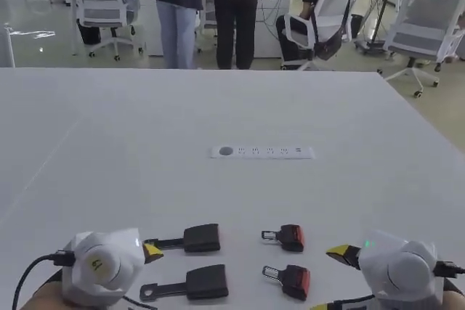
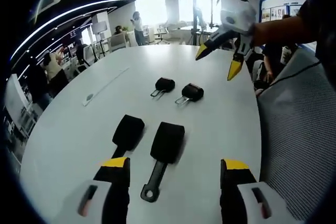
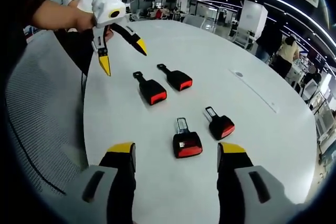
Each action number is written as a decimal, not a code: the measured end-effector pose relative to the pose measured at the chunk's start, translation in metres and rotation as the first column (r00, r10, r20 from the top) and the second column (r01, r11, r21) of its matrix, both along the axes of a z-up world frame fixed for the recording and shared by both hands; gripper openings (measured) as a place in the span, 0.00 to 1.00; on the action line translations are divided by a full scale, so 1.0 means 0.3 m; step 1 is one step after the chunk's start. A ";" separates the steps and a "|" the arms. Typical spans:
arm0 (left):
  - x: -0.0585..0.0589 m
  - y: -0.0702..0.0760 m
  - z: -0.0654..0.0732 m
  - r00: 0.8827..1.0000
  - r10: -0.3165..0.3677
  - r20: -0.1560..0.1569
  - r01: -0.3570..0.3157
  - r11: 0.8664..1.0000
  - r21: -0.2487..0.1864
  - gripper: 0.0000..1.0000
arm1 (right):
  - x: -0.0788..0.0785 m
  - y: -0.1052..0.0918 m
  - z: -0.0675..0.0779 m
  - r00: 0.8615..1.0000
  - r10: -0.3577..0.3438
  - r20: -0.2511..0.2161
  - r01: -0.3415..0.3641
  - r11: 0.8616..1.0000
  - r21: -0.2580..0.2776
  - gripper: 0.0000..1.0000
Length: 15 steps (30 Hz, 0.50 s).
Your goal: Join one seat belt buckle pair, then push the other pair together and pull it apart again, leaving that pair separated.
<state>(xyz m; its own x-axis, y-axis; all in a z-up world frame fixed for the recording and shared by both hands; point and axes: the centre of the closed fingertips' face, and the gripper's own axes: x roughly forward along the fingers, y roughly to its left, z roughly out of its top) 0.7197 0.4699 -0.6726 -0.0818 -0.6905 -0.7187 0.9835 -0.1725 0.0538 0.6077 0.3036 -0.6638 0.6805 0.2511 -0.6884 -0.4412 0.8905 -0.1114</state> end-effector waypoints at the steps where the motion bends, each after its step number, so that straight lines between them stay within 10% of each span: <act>1: 0.000 -0.007 -0.005 1.000 -0.001 -0.003 0.001 1.000 0.002 0.71 | 0.004 0.002 -0.003 1.000 0.006 -0.002 -0.006 1.000 0.002 0.60; 15: 0.006 -0.087 -0.088 0.995 -0.095 -0.001 0.095 0.993 0.069 0.49 | 0.051 -0.018 -0.110 0.996 0.051 -0.069 -0.050 0.999 0.006 0.47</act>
